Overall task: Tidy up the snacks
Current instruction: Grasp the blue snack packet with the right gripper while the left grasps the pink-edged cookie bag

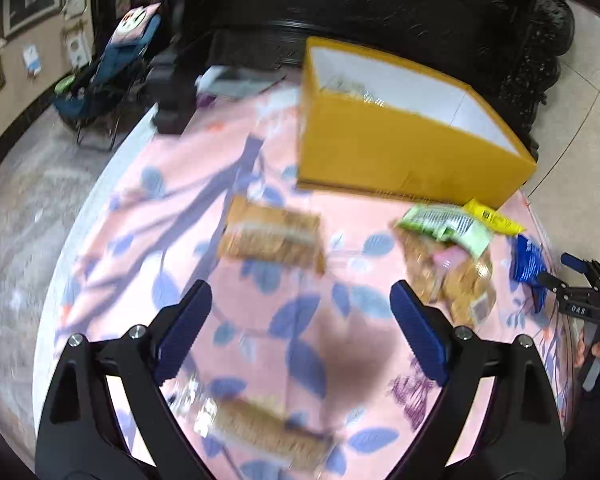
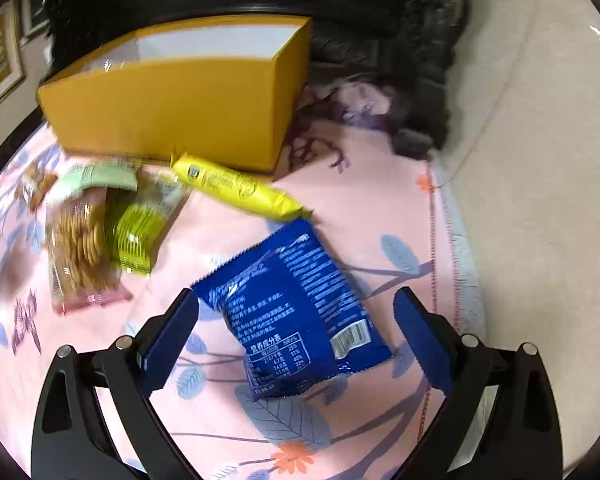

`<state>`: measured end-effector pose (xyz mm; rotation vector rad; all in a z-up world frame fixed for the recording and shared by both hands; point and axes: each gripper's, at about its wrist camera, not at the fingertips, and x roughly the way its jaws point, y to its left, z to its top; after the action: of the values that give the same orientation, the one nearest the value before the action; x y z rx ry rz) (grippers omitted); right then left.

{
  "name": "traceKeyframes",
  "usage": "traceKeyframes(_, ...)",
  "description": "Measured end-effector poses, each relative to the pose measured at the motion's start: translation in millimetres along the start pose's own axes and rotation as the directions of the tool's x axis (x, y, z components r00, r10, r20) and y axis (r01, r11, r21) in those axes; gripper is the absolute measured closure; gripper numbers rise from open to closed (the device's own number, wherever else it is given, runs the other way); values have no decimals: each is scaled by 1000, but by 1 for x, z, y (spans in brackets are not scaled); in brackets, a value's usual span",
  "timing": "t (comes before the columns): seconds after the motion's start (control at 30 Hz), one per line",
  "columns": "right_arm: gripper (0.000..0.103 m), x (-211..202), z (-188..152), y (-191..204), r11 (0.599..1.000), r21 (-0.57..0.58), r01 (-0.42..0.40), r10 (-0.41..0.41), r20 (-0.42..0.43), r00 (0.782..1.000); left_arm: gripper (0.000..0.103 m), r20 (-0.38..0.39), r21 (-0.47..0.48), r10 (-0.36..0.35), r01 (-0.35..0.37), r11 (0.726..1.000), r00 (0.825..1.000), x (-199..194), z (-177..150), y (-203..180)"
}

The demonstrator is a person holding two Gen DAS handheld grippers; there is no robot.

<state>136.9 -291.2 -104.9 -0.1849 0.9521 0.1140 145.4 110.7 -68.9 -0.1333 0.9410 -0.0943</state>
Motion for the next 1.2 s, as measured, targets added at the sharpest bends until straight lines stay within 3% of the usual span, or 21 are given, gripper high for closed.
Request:
traceKeyframes(0.17,1,24,-1,-1,999,-46,2,-5,-51,999,11,-11,-1,3,-3,1000,1000,-7,-14,2)
traceKeyframes(0.27,1,49,-5,-6,997,43,-57,62,-137,989,11,-11,24,-9,9,1000,1000,-11,-15,-7)
traceKeyframes(0.3,3,48,-7,-10,992,106,-65,78,-122,989,11,-10,33,-11,12,999,1000,-12,-16,-11)
traceKeyframes(0.33,16,45,-8,-10,989,143,-33,47,-102,994,11,-10,42,-16,16,999,1000,-12,-16,-16)
traceKeyframes(0.4,30,36,-10,4,983,177,-44,61,-93,994,11,-15,56,-26,27,998,1000,-11,-18,-25)
traceKeyframes(0.5,30,26,-19,32,975,195,-102,117,-66,991,11,-20,67,-60,61,996,998,-7,-19,-42)
traceKeyframes(0.63,24,22,-32,62,992,122,-37,33,32,999,11,-47,98,-90,94,991,995,11,-18,-76)
traceKeyframes(0.8,16,23,-34,47,974,172,-146,138,61,989,11,-87,109,-95,104,989,992,41,-21,-129)
traceKeyframes(0.97,11,24,-33,49,975,156,-158,152,53,987,11,-94,90,-49,58,994,994,64,-22,-158)
traceKeyframes(1.07,1,27,-31,60,984,105,-142,141,18,990,11,-89,79,11,-4,997,996,79,-21,-170)
traceKeyframes(1.2,1,27,-33,67,993,73,-96,97,-3,995,9,-87,28,44,-42,999,995,94,-16,-175)
